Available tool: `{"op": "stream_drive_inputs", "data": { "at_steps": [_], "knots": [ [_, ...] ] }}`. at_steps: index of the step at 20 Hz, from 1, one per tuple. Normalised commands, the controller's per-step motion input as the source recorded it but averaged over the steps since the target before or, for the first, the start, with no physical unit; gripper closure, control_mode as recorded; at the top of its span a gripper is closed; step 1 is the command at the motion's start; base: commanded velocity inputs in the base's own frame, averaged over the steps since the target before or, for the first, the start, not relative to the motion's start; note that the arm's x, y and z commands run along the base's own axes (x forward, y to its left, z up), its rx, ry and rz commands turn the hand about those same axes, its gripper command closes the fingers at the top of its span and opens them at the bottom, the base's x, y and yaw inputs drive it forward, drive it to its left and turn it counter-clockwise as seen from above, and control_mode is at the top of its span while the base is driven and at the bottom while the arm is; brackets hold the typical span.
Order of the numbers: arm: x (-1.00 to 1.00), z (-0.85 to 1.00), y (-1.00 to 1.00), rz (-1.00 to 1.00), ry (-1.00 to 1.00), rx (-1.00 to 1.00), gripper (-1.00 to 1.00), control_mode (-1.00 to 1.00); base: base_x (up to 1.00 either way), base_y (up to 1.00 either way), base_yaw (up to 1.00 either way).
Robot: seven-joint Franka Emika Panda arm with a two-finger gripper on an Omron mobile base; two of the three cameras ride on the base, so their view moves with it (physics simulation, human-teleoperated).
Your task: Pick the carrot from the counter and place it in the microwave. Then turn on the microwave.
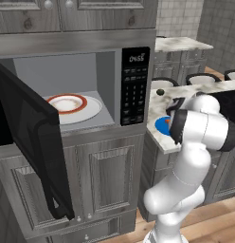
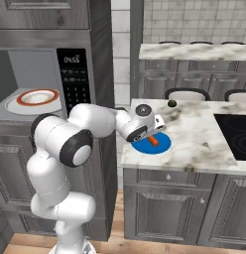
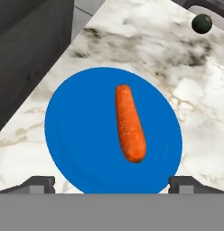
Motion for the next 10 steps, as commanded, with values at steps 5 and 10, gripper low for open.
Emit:
{"op": "stream_drive_inputs", "data": {
  "at_steps": [5, 10],
  "knots": [
    [0.15, -0.07, -0.06, 0.01, 0.05, 0.02, -1.0, -1.0, 0.0, 0.0, 0.0],
    [0.19, -0.08, -0.02, 0.01, 0.06, 0.02, -1.0, -1.0, 0.0, 0.0, 0.0]
  ]
}}
